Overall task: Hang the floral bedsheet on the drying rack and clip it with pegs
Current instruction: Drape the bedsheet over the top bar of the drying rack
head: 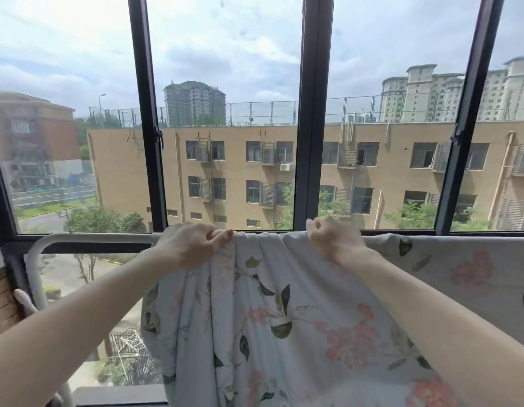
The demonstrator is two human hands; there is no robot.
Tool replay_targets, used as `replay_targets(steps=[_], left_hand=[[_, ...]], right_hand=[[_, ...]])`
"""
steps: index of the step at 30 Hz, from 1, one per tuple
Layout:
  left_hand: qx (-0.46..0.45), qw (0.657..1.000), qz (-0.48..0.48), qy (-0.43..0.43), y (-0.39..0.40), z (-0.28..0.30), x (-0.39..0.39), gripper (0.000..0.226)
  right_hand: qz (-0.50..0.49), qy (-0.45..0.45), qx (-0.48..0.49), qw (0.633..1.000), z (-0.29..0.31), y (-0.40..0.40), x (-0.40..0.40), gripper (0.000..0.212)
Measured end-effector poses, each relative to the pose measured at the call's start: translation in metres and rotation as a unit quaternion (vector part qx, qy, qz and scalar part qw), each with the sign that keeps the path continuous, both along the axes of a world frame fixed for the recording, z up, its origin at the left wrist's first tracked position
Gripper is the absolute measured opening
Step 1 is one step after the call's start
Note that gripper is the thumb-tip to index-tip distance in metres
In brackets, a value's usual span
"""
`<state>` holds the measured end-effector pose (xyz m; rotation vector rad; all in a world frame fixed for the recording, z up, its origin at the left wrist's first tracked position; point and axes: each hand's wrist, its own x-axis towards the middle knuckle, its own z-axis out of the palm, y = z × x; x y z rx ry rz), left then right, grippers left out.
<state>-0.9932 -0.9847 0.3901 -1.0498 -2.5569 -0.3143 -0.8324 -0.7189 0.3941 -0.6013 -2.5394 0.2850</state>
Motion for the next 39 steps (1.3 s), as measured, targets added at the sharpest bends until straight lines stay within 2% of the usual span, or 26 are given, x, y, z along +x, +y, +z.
replay_targets(steps=[2,4,6,9,11,14,15,17,18,20,22,24,26,30,34,39], left_hand=[[0.008,1.0,-0.007,-0.001,0.004,-0.003,0.001,0.066],[0.018,1.0,-0.011,0.01,0.007,-0.002,0.002,0.063],[0.025,1.0,-0.014,0.003,0.007,-0.003,0.004,0.052],[0.065,0.998,-0.016,-0.001,0.001,-0.014,0.004,0.041],[0.164,0.985,-0.022,0.051,-0.003,-0.035,0.012,0.038],[0.265,0.949,-0.009,0.169,-0.008,-0.069,0.039,0.052],[0.283,0.946,0.005,0.159,-0.011,-0.078,0.047,0.055],[0.297,0.952,0.06,0.047,-0.014,-0.086,0.06,0.061],[0.277,0.956,0.095,-0.012,-0.014,-0.088,0.062,0.064],[0.204,0.968,0.132,-0.062,-0.012,-0.087,0.065,0.074],[0.184,0.973,0.122,-0.067,-0.008,-0.082,0.065,0.071],[0.217,0.97,0.101,-0.052,-0.006,-0.077,0.061,0.052],[0.236,0.966,0.09,-0.047,-0.006,-0.072,0.055,0.044],[0.278,0.956,0.081,-0.037,-0.023,-0.065,0.045,0.042],[0.336,0.935,0.112,-0.029,-0.041,-0.033,0.038,0.035],[0.392,0.913,0.107,-0.042,-0.043,0.026,0.026,0.037]], right_hand=[[0.088,0.021,-0.007,0.996,0.005,-0.03,-0.009,0.04],[0.143,-0.019,-0.012,0.989,0.008,-0.051,-0.021,0.037],[0.152,-0.063,0.021,0.986,0.002,-0.06,-0.03,0.039],[0.133,-0.04,0.106,0.985,-0.013,-0.061,-0.034,0.046],[0.135,-0.022,0.104,0.985,-0.015,-0.058,-0.034,0.051],[0.14,-0.03,0.105,0.984,-0.009,-0.056,-0.036,0.055],[0.142,-0.028,0.109,0.983,-0.009,-0.056,-0.037,0.056],[0.143,-0.02,0.115,0.983,-0.009,-0.057,-0.038,0.057],[0.142,-0.019,0.115,0.983,-0.009,-0.057,-0.039,0.057],[0.14,-0.022,0.113,0.983,-0.01,-0.055,-0.039,0.058],[0.137,-0.028,0.117,0.983,-0.009,-0.054,-0.04,0.059],[0.138,-0.035,0.12,0.983,-0.008,-0.054,-0.042,0.06],[0.139,-0.036,0.114,0.983,-0.007,-0.054,-0.044,0.06],[0.146,-0.042,0.108,0.982,-0.007,-0.055,-0.041,0.061],[0.149,-0.063,0.107,0.981,-0.006,-0.054,-0.04,0.057],[0.128,-0.115,0.088,0.981,0.0,-0.041,-0.041,0.074]])
